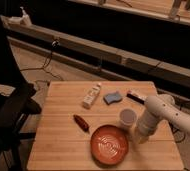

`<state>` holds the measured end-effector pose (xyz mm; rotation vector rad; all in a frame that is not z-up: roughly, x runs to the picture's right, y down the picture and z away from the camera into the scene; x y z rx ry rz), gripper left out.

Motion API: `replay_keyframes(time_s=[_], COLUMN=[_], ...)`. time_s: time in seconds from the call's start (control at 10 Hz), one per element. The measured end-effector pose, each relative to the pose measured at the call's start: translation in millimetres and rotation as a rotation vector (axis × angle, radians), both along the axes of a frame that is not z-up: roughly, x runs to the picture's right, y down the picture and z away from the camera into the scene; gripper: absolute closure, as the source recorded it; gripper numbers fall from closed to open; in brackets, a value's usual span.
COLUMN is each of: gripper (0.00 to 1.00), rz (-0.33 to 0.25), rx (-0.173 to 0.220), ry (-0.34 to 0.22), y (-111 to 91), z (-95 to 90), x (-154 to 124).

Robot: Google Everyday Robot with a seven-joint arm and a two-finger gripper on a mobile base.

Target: Push the ceramic bowl across the table

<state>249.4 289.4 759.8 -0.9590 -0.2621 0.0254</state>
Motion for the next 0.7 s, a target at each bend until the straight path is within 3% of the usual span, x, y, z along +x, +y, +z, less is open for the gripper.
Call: replay_keyframes(time_s=[0.2, 0.4, 0.7], gripper=[0.89, 0.87, 0.87], rz=[0.003, -0.012, -0.025], rx=[-0.03, 0.011, 0.027], ry=[-0.019, -0.066, -0.079], y=[9.4, -1.6, -9.9], z=[3.9, -4.4, -9.3], x=[-1.6, -23.7, -37.8])
